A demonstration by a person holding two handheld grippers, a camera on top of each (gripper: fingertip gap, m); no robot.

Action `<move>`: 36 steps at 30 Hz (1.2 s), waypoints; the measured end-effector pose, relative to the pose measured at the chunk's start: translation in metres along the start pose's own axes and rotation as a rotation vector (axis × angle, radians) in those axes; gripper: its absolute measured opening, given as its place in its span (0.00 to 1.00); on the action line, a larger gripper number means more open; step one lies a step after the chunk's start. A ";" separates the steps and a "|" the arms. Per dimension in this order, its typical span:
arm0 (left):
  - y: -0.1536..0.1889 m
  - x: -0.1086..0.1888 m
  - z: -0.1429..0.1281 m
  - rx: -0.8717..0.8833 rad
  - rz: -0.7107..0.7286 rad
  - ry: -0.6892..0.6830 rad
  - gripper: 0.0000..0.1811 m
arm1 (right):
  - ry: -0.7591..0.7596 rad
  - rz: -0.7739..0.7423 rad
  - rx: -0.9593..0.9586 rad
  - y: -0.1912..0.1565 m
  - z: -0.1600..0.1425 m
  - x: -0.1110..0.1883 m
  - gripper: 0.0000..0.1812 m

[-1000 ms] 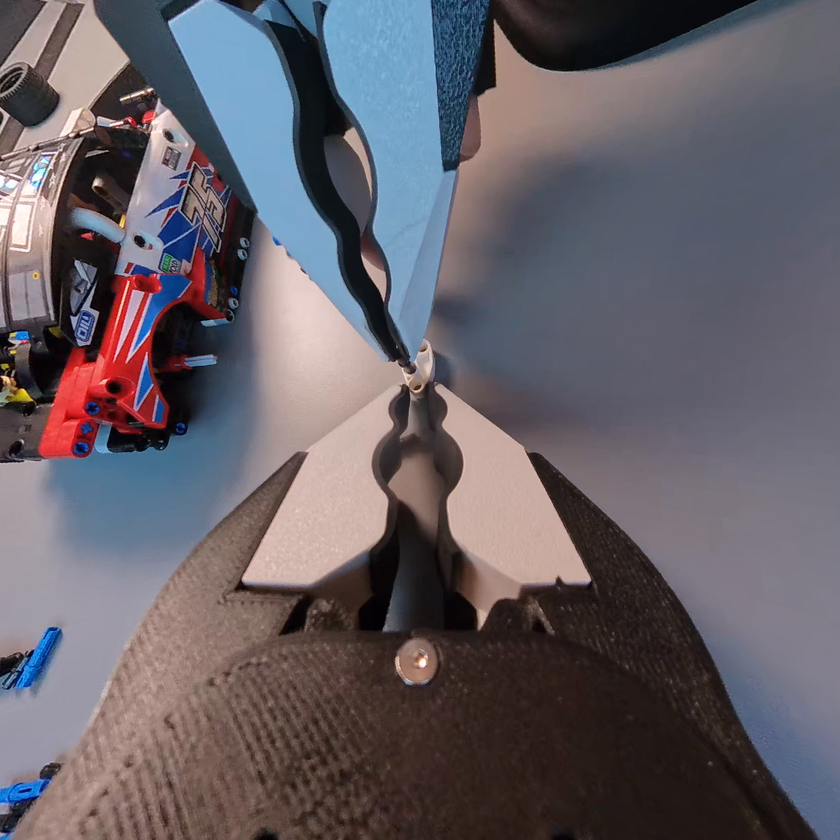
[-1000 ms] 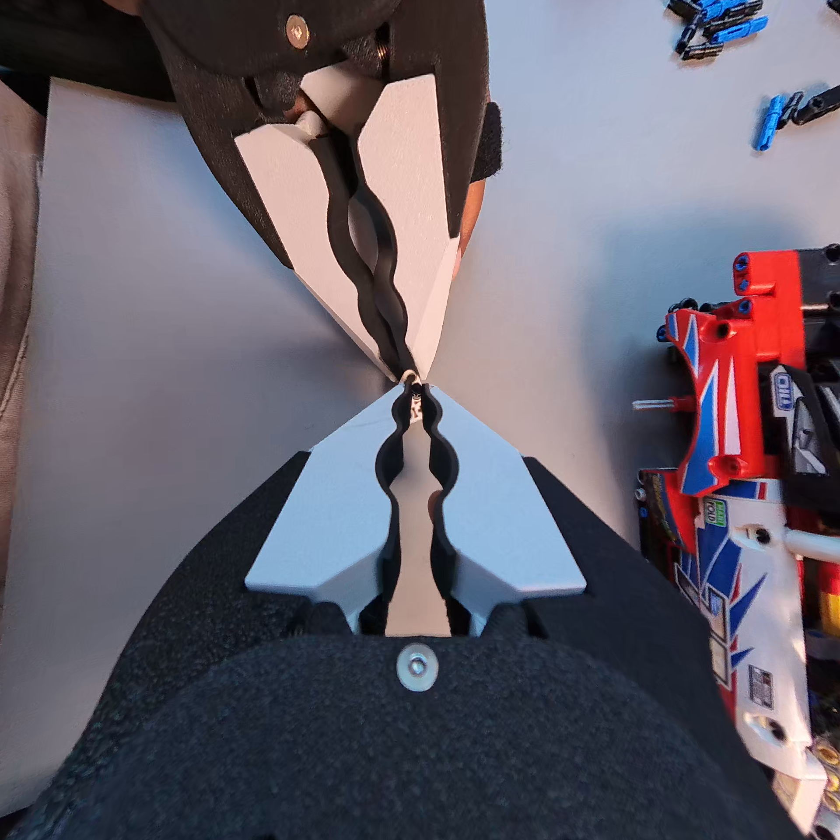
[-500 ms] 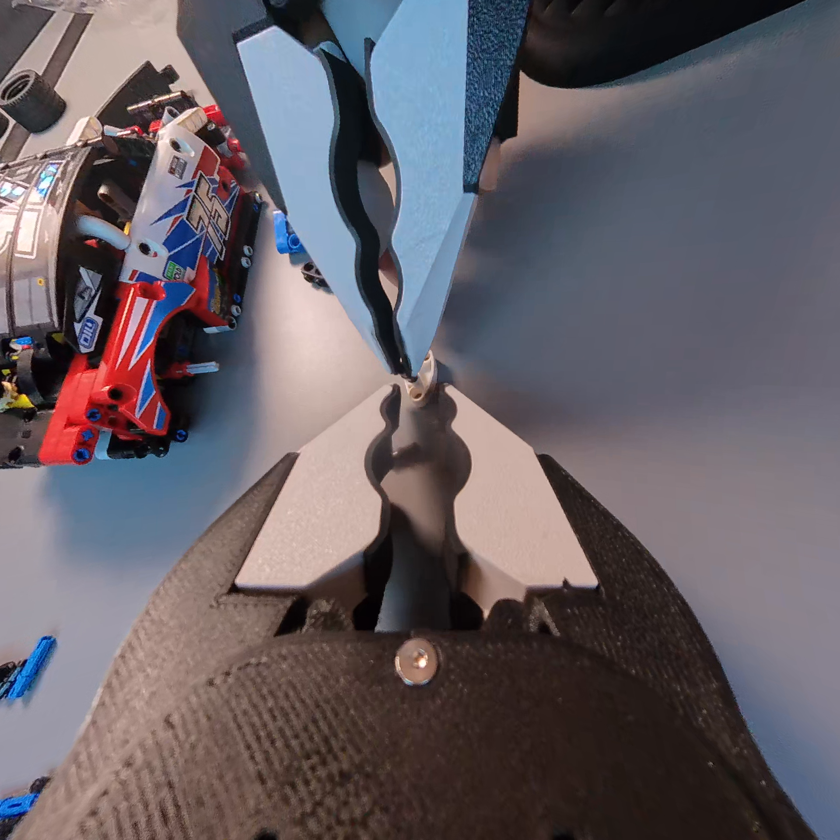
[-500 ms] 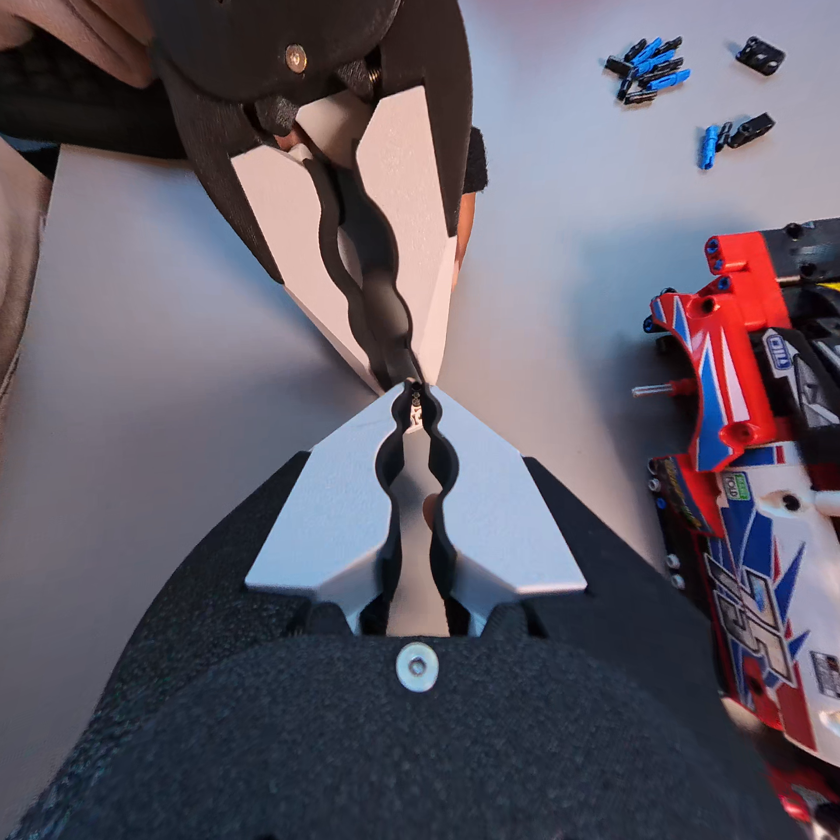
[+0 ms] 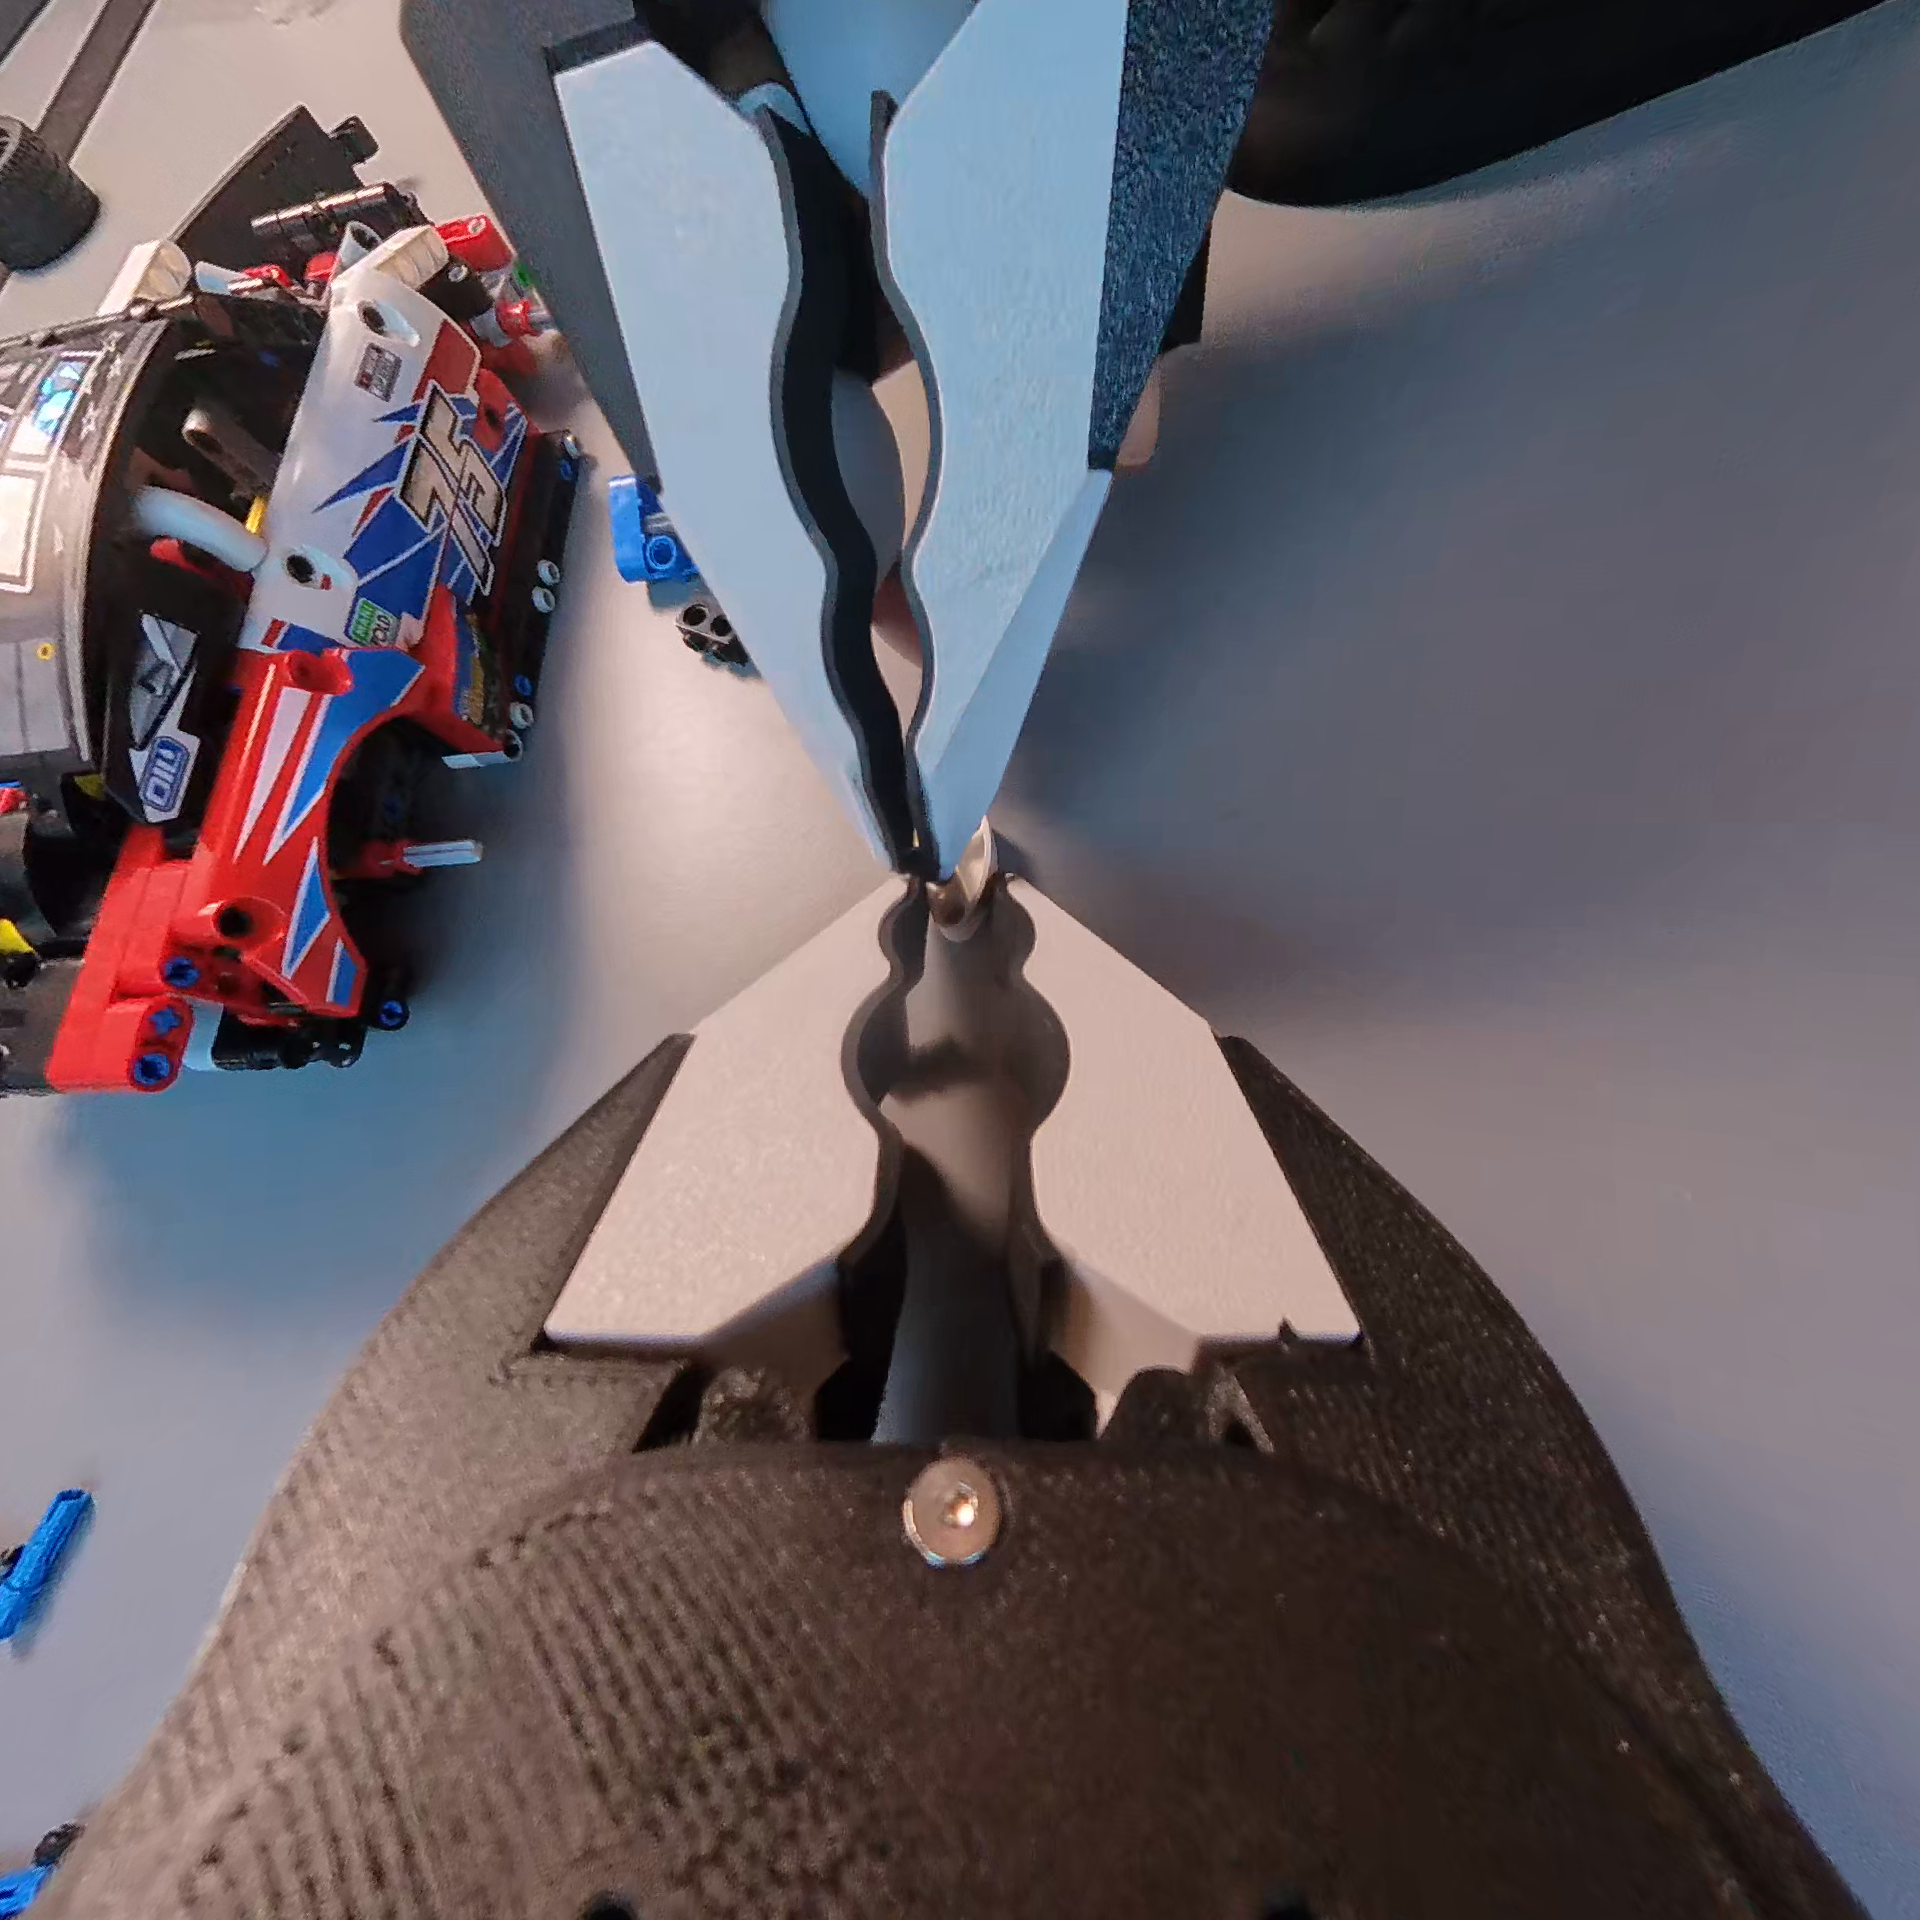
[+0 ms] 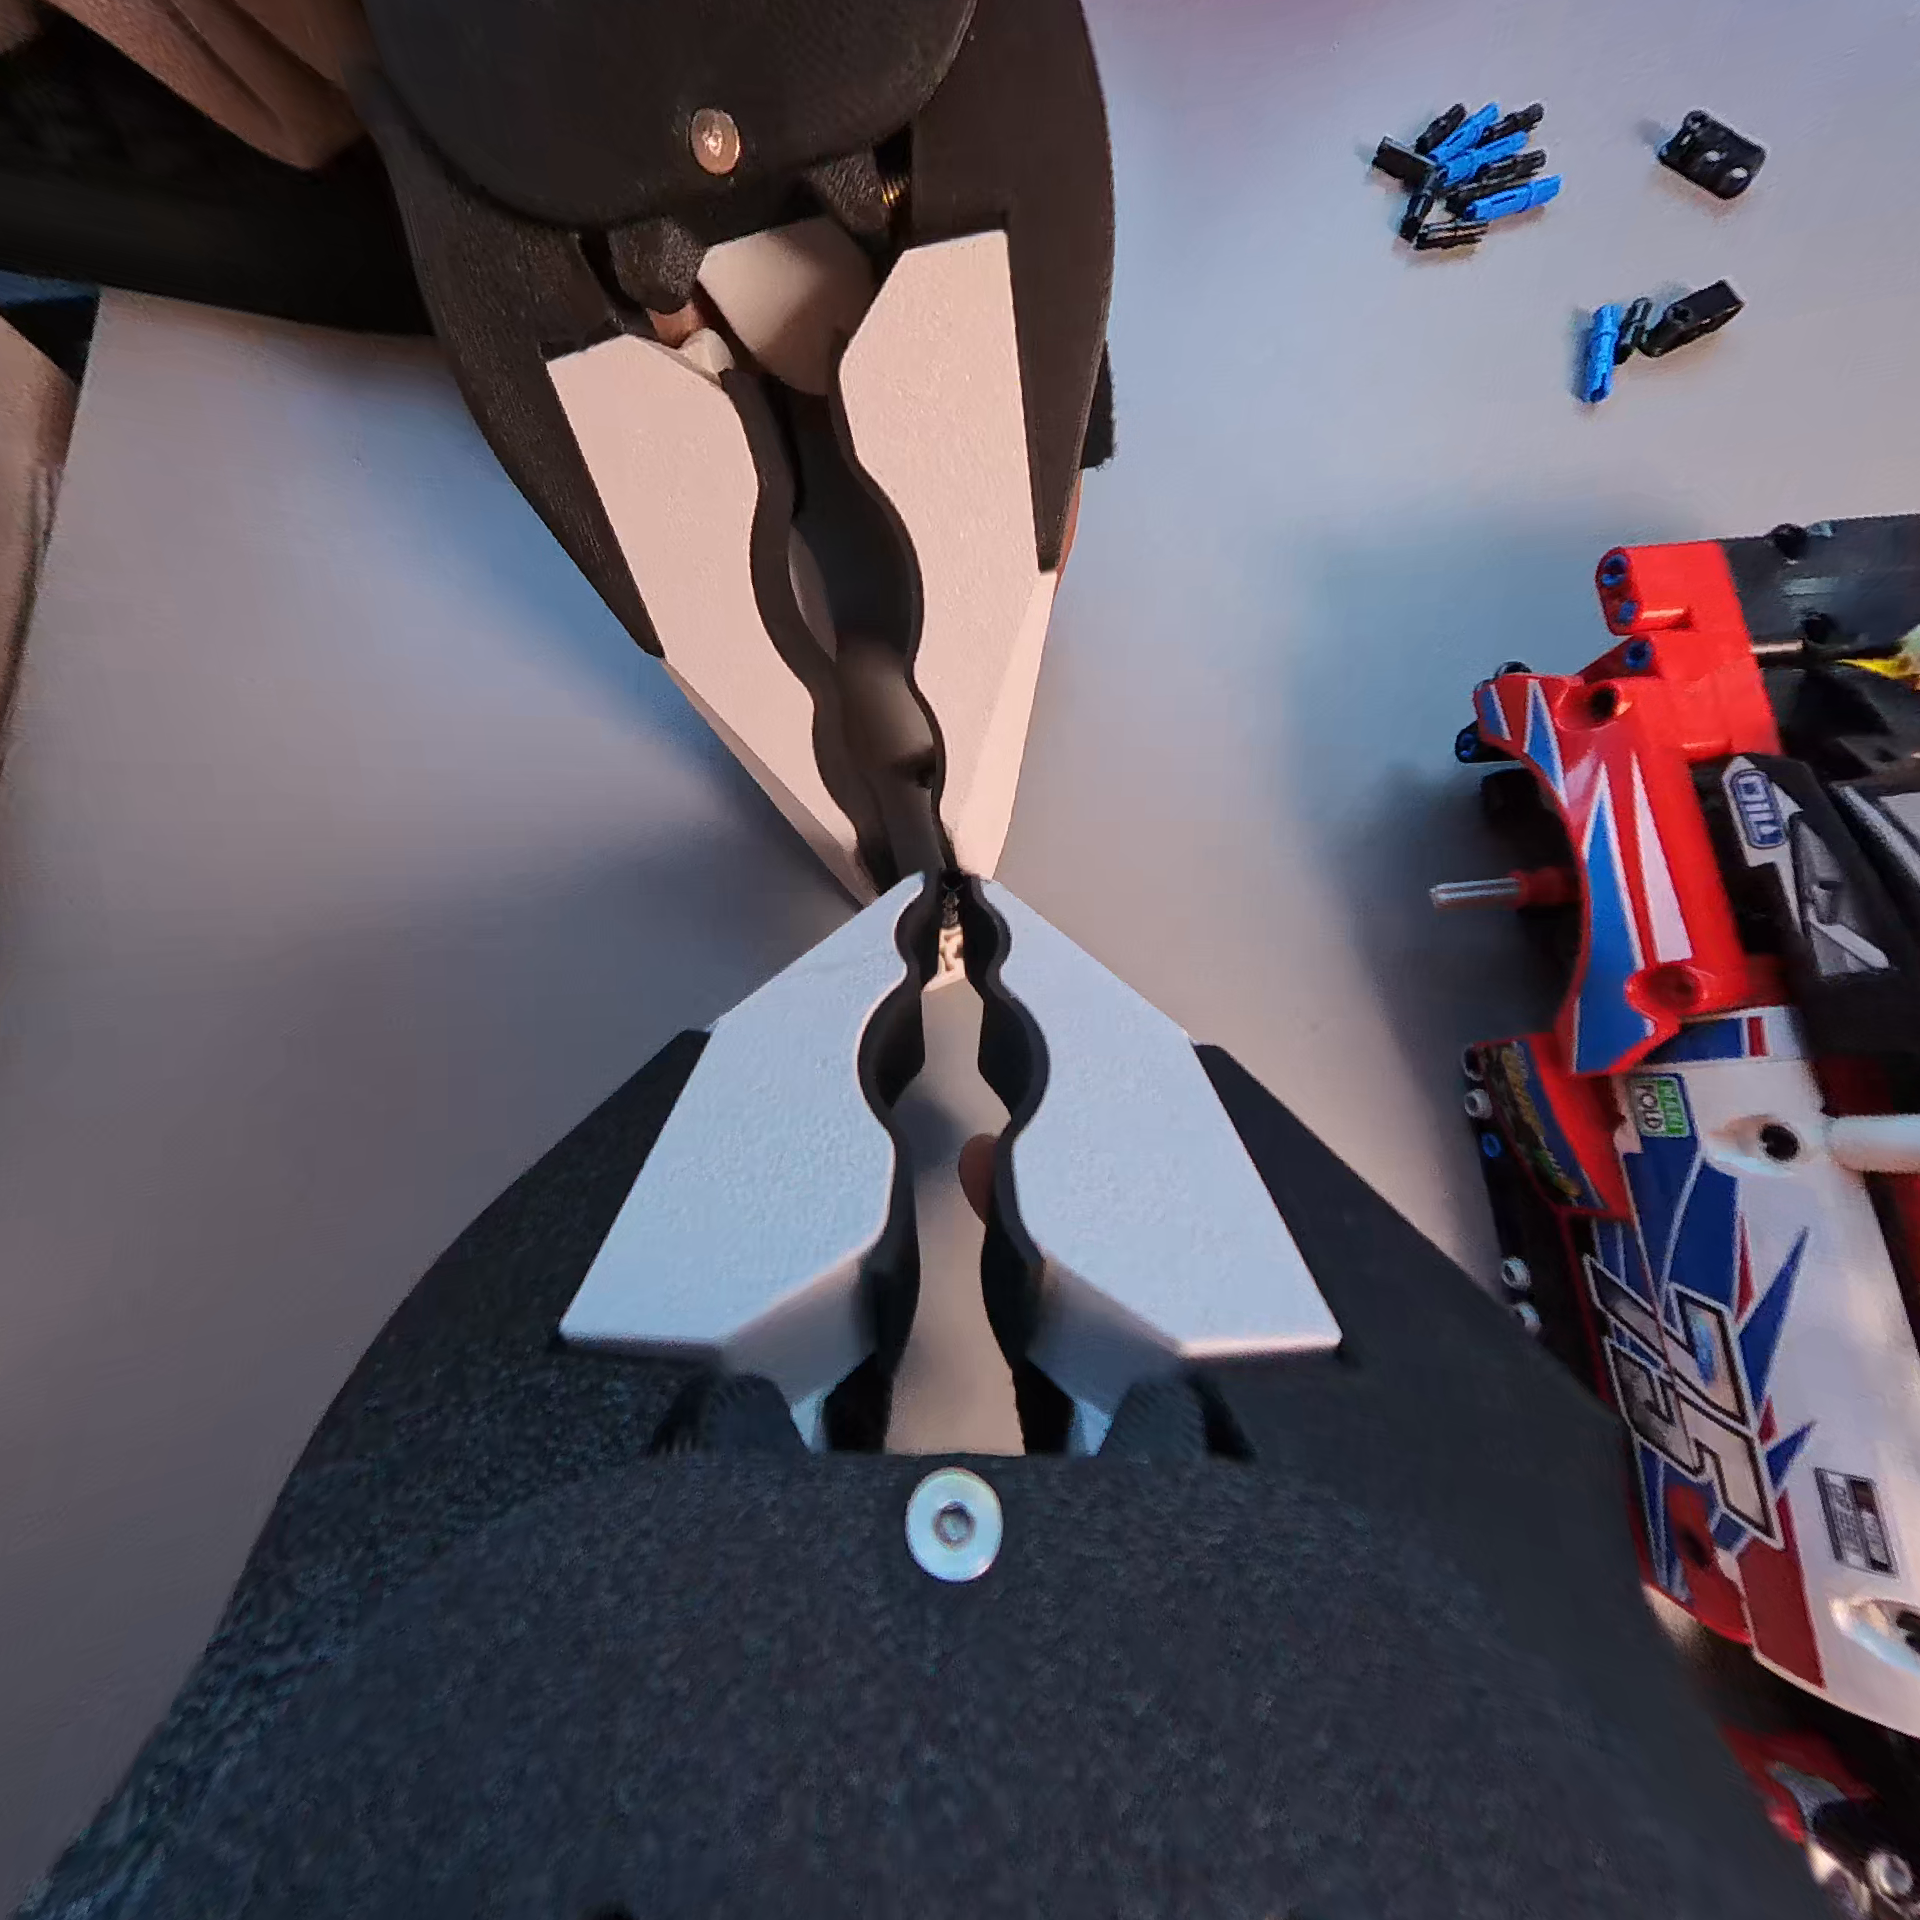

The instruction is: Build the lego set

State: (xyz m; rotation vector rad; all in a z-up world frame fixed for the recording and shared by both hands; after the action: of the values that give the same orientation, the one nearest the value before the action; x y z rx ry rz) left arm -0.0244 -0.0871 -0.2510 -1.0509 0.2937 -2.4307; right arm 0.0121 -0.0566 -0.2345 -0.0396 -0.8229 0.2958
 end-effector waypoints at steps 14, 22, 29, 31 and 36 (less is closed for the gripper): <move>0.000 0.000 0.000 -0.004 0.005 -0.004 0.05 | 0.060 -0.066 -0.146 0.000 -0.007 0.004 0.01; 0.000 0.000 0.000 -0.009 0.008 -0.002 0.05 | -0.255 -0.118 0.074 -0.003 0.006 0.002 0.00; 0.001 0.000 0.001 -0.016 0.003 0.002 0.05 | -0.396 -0.060 0.118 -0.004 0.010 0.000 0.00; 0.001 0.000 0.001 -0.018 0.004 0.002 0.05 | -0.379 -0.050 0.101 -0.003 0.010 0.000 0.00; 0.001 0.000 0.001 -0.021 0.002 0.004 0.05 | -0.366 -0.065 0.075 -0.004 0.006 0.003 0.00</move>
State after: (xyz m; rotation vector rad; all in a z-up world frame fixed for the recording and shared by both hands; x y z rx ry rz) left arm -0.0233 -0.0881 -0.2512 -1.0549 0.3224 -2.4326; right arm 0.0104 -0.0600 -0.2278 0.1149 -1.1725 0.2762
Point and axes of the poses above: each gripper's, where its closed fingertips meet, x back along the fingers, z out of its top, y = z × x across the jaws, the point moved 4 cm from there along x, back along the fingers, and after that the axes turned 14 degrees about -x, right-handed, at the moved point
